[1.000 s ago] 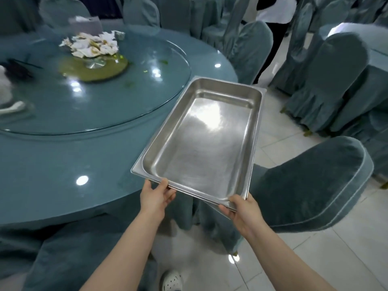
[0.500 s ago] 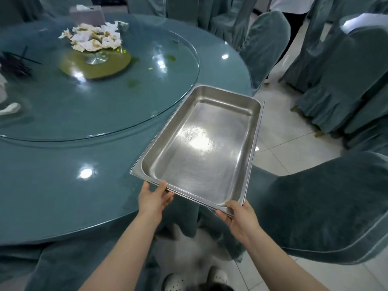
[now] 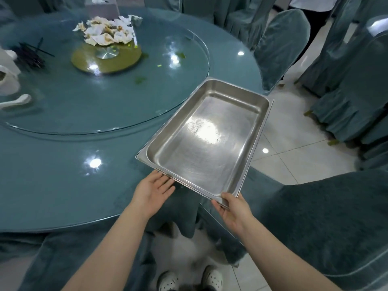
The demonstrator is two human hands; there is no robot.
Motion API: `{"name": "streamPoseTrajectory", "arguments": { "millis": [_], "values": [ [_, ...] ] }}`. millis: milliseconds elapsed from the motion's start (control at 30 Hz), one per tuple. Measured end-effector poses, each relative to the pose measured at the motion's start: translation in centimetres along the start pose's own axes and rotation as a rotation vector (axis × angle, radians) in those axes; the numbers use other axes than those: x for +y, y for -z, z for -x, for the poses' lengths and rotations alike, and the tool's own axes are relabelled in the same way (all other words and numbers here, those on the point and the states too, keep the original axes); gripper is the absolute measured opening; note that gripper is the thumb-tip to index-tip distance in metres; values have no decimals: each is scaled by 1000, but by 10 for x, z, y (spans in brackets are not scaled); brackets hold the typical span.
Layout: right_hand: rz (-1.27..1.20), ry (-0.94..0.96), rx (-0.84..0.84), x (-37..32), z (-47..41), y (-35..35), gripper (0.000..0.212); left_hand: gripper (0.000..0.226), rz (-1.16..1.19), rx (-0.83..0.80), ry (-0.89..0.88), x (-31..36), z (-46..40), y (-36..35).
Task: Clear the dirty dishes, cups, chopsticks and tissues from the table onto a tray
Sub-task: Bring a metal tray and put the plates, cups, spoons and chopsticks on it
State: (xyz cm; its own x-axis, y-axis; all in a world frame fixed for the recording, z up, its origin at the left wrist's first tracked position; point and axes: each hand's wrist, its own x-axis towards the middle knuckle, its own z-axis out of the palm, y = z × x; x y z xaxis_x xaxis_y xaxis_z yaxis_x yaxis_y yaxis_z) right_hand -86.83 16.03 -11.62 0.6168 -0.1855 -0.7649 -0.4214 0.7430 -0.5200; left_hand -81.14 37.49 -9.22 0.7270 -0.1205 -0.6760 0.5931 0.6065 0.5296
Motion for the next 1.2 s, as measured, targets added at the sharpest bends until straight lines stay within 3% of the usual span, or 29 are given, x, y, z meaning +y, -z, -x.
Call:
{"name": "streamPoseTrajectory", "arguments": {
  "millis": [133,300,500,733,1033,1133,1200],
  "values": [
    [12,-16,-1,-3,-8,-16,16,17,-4,23,-11,13,2,7],
    [55,-27,-11,-7,-20,-32,14,31,-26,21,-43,24,15,22],
    [240,-107,-40,-11,-20,-42,10,29,23,48,-59,30,31,45],
    [429,-137,-94,-21,-18,-56,36,26,54,75,-61,48,42,59],
    [702,-59,-60,-27,-1,-66,28,24,15,68,-127,79,51,60],
    [737,52,-15,-31,4,-66,17,19,0,39,-116,82,52,60],
    [785,145,40,-34,7,-69,21,19,-9,19,-110,82,51,59]
  ]
}}
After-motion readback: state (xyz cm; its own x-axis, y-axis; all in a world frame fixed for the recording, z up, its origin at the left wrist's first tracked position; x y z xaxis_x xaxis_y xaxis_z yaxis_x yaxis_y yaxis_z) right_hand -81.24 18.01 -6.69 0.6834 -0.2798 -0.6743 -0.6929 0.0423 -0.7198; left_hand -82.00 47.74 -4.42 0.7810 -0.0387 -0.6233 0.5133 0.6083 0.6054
